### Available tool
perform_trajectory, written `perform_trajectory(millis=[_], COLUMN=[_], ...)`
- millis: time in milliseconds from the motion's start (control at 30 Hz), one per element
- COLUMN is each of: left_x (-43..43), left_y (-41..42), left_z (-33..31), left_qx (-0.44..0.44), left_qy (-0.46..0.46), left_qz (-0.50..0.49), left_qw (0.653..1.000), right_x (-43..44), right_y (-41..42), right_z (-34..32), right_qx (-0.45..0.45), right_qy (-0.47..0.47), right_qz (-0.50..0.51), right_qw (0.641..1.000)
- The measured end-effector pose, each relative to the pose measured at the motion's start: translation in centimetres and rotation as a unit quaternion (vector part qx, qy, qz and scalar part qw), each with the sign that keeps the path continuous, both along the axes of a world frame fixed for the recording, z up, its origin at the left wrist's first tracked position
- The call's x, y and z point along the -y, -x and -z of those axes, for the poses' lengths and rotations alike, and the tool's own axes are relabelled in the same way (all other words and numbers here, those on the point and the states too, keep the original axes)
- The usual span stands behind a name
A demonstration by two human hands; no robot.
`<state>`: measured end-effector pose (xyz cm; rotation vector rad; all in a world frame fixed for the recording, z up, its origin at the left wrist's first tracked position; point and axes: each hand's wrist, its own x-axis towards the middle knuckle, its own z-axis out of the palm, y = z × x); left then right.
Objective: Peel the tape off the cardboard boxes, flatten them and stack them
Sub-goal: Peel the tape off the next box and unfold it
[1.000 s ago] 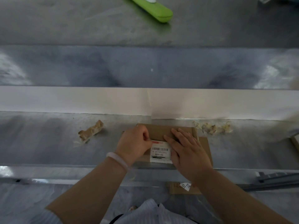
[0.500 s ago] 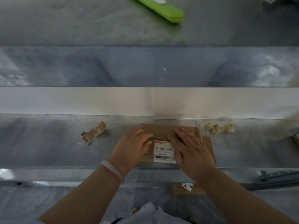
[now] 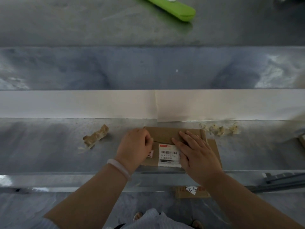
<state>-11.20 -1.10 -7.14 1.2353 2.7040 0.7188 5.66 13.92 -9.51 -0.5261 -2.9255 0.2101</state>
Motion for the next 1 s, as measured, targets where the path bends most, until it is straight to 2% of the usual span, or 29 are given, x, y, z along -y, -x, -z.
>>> perform_trajectory(millis=[133, 267, 433, 533, 567, 733, 800, 833, 900, 967, 1000], left_x=[0.4, 1.4, 1.4, 1.4, 1.6, 2.7, 3.0, 3.1, 3.2, 3.1, 2.9], left_y=[0.5, 1.0, 0.6, 1.2, 1.3, 1.6, 1.7, 1.6, 1.4, 1.8, 2.1], left_z=[0.3, 0.7, 1.1, 1.4, 1.4, 1.9, 2.4, 2.5, 2.2, 1.7, 1.7], left_qx=[0.128, 0.241, 0.169, 0.250, 0.251, 0.085, 0.035, 0.038, 0.117, 0.269, 0.314], left_qy=[-0.038, -0.084, -0.103, -0.117, -0.117, -0.088, -0.085, -0.086, -0.093, -0.118, -0.122], left_qz=[-0.087, -0.185, -0.168, -0.234, -0.237, -0.094, -0.032, -0.018, -0.045, -0.125, -0.147], left_qw=[0.987, 0.949, 0.966, 0.932, 0.931, 0.988, 0.995, 0.995, 0.988, 0.948, 0.930], right_x=[0.0, -0.1, -0.2, -0.3, -0.3, -0.3, -0.3, -0.3, -0.4, -0.3, -0.3], right_y=[-0.1, 0.0, 0.0, 0.0, 0.1, 0.1, 0.2, 0.2, 0.1, 0.1, 0.1], right_z=[0.0, 0.2, 0.4, 0.5, 0.6, 0.7, 0.7, 0.7, 0.8, 0.9, 0.9], right_qx=[0.009, 0.003, -0.003, -0.006, -0.006, -0.012, -0.014, -0.015, -0.018, -0.022, -0.025], right_qy=[-0.003, -0.003, -0.001, -0.002, -0.003, 0.001, 0.001, 0.000, -0.001, 0.000, 0.001], right_qz=[0.001, 0.001, -0.003, -0.005, -0.004, -0.003, -0.003, -0.004, -0.005, -0.006, -0.006], right_qw=[1.000, 1.000, 1.000, 1.000, 1.000, 1.000, 1.000, 1.000, 1.000, 1.000, 1.000])
